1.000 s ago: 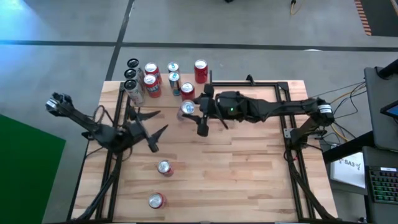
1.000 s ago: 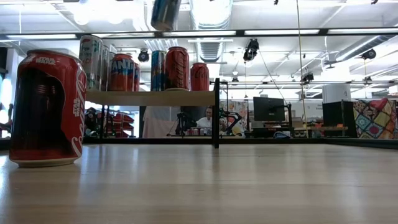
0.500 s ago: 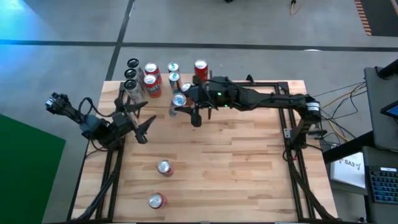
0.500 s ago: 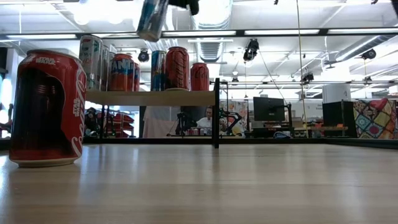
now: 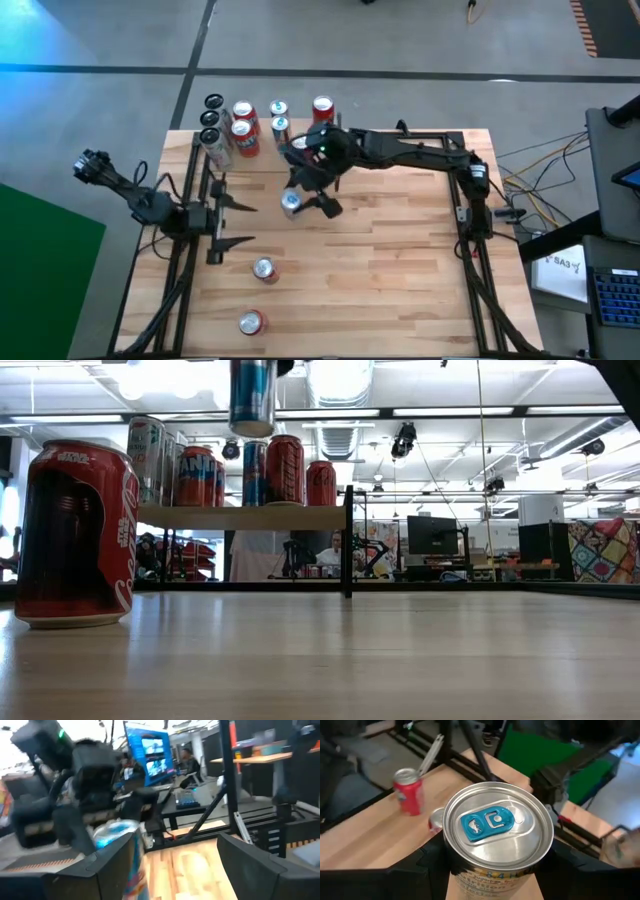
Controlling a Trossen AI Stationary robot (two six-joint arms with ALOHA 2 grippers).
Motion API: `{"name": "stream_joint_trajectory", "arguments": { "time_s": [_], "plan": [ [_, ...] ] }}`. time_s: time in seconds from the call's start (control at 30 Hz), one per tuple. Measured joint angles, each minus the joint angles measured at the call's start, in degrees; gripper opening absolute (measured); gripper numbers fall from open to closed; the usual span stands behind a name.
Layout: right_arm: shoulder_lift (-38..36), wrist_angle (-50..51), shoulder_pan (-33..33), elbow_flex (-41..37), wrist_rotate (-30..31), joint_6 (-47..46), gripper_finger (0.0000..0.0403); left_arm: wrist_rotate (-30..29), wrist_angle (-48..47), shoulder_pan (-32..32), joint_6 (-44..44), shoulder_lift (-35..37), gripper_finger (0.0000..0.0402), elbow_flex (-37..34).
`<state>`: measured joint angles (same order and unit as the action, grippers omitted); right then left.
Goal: Place canned beverage on shelf
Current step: Put the blue soda can on the shelf aligned with the other blue soda cans
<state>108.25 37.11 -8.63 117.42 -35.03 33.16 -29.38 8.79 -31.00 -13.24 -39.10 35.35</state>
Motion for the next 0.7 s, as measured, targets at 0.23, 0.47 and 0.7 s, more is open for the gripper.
{"name": "stream_joint_trajectory", "arguments": {
  "time_s": [0.23,0.47,0.7],
  "plan": [
    [0.4,3.5,3.8,-0.2,1.0,2.9,0.0211,-3.4,8.4,0.4,0.4,-7.5,0.027,-0.3],
    [0.3,3.8,7.0,-0.2,6.0,4.1,0.0212,-4.2,16.4,1.9,0.6,-14.5,0.027,-0.3],
    [0.3,4.6,8.6,-0.2,8.1,4.4,0.0212,-4.5,23.3,2.4,0.3,-21.0,0.027,-0.3]
  ]
}}
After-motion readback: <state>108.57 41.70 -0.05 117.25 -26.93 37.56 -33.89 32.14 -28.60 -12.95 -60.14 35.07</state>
